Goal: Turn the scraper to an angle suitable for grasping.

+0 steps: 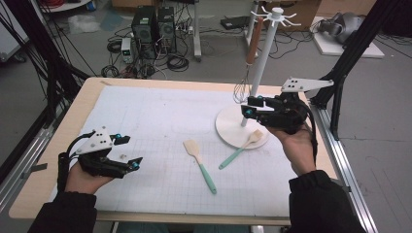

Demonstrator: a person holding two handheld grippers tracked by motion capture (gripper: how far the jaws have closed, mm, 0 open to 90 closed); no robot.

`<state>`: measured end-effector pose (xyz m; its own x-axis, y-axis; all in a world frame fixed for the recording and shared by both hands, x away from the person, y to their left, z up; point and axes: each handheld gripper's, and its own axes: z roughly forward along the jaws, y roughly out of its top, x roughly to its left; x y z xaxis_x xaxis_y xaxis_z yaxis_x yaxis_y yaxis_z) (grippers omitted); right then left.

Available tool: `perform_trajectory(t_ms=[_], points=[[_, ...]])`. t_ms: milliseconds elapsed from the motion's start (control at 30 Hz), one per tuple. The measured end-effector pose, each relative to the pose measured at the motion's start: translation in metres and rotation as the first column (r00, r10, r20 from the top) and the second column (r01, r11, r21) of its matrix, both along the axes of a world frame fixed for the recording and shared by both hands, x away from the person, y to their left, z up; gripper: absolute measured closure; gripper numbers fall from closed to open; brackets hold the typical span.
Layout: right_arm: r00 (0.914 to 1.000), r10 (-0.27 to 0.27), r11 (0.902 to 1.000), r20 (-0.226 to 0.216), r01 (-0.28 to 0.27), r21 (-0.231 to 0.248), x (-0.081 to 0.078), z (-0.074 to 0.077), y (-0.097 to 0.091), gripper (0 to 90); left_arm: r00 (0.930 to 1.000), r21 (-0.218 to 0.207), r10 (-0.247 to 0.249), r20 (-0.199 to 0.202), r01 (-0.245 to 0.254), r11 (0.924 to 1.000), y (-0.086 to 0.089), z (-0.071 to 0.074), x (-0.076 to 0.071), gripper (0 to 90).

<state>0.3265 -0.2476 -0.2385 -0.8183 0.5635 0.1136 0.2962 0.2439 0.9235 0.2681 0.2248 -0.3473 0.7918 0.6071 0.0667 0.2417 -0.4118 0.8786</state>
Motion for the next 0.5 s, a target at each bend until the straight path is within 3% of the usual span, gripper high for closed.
perform_trajectory(t_ms=[500], points=[[0.9981,0.044,0.9983,-0.043,-0.045,-0.037,-0.017,-0.035,0.021,54.5,0.9999,0.002,0.011,0.002,-0.011,0.9999,0.000,-0.003,-0.001,19.6]])
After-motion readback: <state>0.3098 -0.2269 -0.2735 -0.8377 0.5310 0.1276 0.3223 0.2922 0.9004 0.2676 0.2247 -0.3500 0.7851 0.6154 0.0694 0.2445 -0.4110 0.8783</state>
